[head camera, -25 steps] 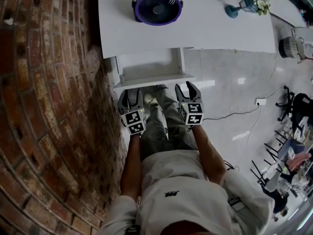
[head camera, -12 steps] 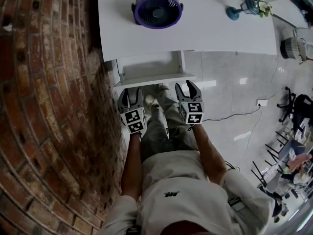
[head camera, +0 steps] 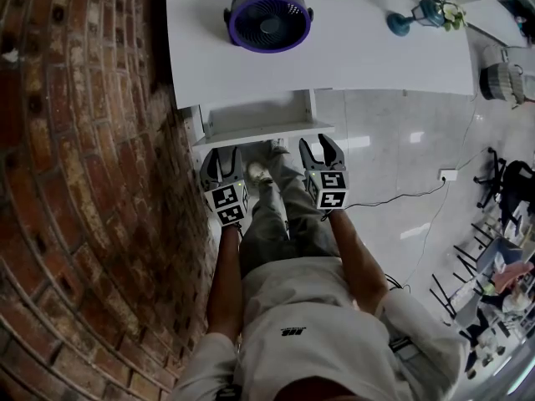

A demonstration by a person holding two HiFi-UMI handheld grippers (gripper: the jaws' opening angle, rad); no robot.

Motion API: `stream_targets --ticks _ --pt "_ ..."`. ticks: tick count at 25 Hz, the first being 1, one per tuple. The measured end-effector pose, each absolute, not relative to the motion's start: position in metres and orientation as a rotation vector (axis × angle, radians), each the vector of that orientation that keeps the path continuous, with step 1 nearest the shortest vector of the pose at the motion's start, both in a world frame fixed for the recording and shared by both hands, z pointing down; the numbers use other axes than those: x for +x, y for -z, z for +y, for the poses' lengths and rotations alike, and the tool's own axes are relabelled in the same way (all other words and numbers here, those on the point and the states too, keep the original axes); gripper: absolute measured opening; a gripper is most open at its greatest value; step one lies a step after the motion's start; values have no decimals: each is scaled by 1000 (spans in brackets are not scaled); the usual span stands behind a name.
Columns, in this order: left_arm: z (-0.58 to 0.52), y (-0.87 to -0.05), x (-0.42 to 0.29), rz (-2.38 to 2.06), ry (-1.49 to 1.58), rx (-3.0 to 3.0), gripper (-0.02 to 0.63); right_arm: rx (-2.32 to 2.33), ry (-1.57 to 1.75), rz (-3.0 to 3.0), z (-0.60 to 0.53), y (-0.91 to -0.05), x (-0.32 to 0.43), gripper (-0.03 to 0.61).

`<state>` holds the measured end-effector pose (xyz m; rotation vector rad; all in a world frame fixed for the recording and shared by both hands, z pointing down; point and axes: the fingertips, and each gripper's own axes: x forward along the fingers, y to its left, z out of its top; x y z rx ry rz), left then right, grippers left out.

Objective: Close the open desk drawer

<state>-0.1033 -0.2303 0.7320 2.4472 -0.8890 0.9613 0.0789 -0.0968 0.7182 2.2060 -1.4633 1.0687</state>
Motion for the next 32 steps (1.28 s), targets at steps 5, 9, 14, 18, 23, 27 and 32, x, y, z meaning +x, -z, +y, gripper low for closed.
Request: stream_targets --ticks 5,9,14,18,23,27,32 --pt "-238 -732 -99 -884 -957 2452 231 2206 -1067 -1459 -104 -718 84 206" --pt "-244 -733 -95 -882 -956 2454 227 2211 -1067 -1453 -110 -719 88 206" --pt "-251 -731 -89 -880 -956 2456 227 2212 -1066 -1454 -118 -718 94 206" --pt "-258 -732 -84 -884 -949 2457 227 2213 -1066 -1454 -124 -718 99 206" --pt "-265 -732 -78 -887 -947 2455 227 2212 -1060 -1457 -132 -718 105 204" --pt "-272 -732 -73 -889 -946 2458 227 2212 -1059 -1457 -138 -719 111 204" --pt "-282 -732 -65 -891 -944 2459 227 2206 -1047 -1461 -147 -718 119 199"
